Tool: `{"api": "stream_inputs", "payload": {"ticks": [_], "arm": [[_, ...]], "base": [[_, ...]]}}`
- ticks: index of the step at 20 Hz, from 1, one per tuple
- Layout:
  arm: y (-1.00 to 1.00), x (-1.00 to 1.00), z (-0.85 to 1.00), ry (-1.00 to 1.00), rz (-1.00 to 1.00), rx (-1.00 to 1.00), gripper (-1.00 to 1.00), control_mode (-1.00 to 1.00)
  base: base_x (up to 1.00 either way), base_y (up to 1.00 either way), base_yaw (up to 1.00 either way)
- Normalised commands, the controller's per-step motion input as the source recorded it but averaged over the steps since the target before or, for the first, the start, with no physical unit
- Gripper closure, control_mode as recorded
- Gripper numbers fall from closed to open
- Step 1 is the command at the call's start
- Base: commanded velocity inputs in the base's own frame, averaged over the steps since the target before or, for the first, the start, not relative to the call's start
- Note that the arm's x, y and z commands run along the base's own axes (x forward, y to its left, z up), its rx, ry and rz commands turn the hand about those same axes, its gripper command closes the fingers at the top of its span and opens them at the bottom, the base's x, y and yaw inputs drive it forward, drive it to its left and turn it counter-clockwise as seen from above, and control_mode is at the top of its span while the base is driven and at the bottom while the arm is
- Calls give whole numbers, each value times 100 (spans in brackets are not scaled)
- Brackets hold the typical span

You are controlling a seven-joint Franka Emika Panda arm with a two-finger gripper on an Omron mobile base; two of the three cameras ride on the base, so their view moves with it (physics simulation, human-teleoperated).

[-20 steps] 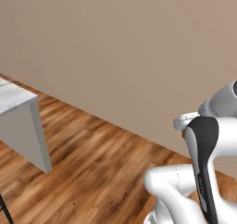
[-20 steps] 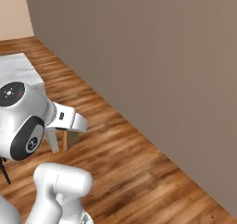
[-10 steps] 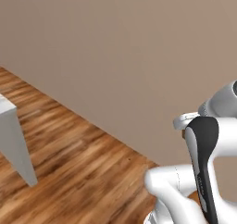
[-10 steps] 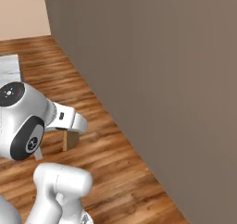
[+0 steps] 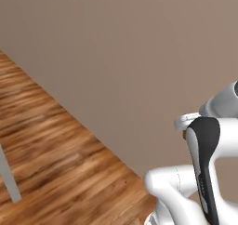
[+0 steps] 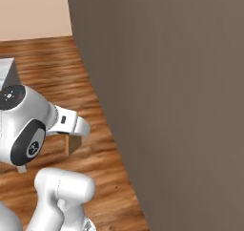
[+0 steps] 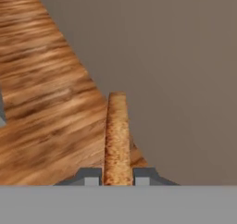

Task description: Start the toaster. Once the lever pops up, take the bread to the plate on the dining counter.

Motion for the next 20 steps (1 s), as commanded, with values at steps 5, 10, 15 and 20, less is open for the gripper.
{"api": "stream_inputs", "payload": {"ticks": [5, 10, 15, 20], "arm": [[0, 0, 0, 0, 0, 0, 100, 100], [0, 0, 0, 0, 0, 0, 100, 100], [0, 0, 0, 0, 0, 0, 100, 100], [0, 0, 0, 0, 0, 0, 100, 100]], "base": [[100, -76, 30], [98, -75, 31], [96, -73, 31], [96, -73, 31]]}}
